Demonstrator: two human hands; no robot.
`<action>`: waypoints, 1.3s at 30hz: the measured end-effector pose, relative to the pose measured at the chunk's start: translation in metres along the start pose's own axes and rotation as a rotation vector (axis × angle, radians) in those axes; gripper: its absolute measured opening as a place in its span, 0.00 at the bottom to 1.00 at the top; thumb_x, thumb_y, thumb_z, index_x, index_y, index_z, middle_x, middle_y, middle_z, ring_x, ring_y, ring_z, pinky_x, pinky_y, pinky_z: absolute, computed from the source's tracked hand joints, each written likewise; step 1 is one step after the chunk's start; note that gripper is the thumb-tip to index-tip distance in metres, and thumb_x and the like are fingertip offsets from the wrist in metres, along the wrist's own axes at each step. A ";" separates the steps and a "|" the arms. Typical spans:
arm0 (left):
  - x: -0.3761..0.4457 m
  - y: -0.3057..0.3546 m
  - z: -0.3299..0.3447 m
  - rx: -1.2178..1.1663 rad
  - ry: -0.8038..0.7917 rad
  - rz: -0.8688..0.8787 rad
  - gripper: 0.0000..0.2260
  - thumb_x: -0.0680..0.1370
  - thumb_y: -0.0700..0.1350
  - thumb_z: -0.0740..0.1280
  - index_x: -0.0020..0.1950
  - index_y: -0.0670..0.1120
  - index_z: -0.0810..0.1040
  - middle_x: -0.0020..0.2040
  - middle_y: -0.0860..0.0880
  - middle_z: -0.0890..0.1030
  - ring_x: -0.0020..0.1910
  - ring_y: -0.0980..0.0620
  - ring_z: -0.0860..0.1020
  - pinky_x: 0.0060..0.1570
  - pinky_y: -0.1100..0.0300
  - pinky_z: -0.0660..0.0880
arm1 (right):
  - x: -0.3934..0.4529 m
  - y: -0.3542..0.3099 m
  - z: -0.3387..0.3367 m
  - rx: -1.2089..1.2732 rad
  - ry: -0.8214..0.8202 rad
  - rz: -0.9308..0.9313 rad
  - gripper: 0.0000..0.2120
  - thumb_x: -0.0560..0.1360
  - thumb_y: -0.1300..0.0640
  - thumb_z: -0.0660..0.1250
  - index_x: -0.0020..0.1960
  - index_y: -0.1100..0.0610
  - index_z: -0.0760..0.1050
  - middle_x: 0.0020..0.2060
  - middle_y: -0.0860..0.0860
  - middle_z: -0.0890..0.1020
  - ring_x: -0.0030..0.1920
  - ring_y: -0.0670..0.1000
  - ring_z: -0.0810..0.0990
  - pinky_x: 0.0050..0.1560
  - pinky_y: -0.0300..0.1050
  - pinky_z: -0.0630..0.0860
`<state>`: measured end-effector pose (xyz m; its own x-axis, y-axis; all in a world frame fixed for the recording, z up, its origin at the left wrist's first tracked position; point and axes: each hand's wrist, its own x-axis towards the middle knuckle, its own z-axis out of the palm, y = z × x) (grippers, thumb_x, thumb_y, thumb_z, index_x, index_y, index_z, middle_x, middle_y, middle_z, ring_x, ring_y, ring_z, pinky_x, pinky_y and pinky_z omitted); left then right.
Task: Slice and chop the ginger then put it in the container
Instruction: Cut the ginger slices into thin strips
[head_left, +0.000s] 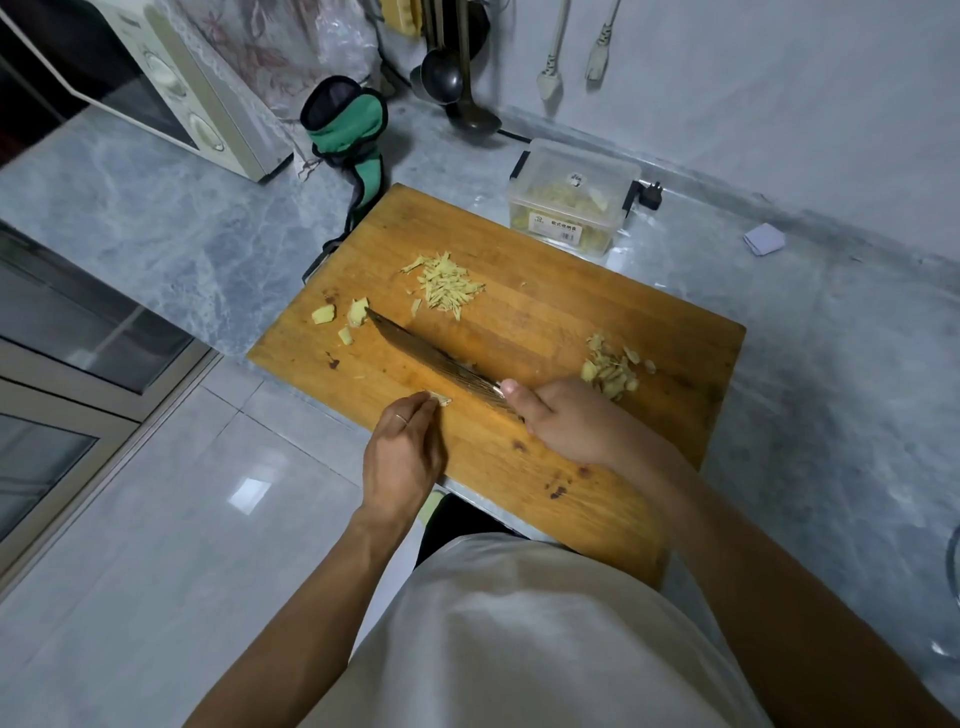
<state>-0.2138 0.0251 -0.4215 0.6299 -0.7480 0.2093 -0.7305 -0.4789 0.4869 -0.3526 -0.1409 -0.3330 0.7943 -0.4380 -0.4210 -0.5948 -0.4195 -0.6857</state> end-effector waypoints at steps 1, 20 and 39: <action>-0.002 0.000 0.001 -0.007 -0.004 -0.003 0.12 0.76 0.34 0.69 0.58 0.37 0.82 0.58 0.41 0.82 0.55 0.42 0.80 0.46 0.51 0.80 | 0.000 -0.001 0.002 -0.012 -0.011 -0.001 0.35 0.82 0.33 0.47 0.30 0.58 0.68 0.23 0.51 0.70 0.25 0.51 0.71 0.36 0.53 0.74; -0.008 0.004 0.000 0.090 -0.047 0.023 0.14 0.74 0.33 0.68 0.59 0.38 0.80 0.60 0.41 0.79 0.40 0.39 0.82 0.28 0.55 0.75 | -0.009 -0.020 0.017 -0.201 -0.027 -0.081 0.33 0.83 0.36 0.47 0.31 0.59 0.65 0.28 0.55 0.71 0.30 0.57 0.73 0.36 0.58 0.74; -0.003 0.004 0.001 0.090 -0.016 0.061 0.11 0.75 0.38 0.61 0.52 0.38 0.80 0.51 0.40 0.82 0.45 0.41 0.81 0.31 0.58 0.76 | -0.017 -0.021 0.030 -0.204 -0.075 -0.036 0.34 0.83 0.36 0.45 0.34 0.60 0.69 0.33 0.56 0.73 0.42 0.59 0.77 0.41 0.54 0.77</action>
<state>-0.2187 0.0252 -0.4215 0.5799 -0.7838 0.2221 -0.7883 -0.4711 0.3958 -0.3493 -0.1010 -0.3290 0.8178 -0.3630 -0.4466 -0.5728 -0.5893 -0.5698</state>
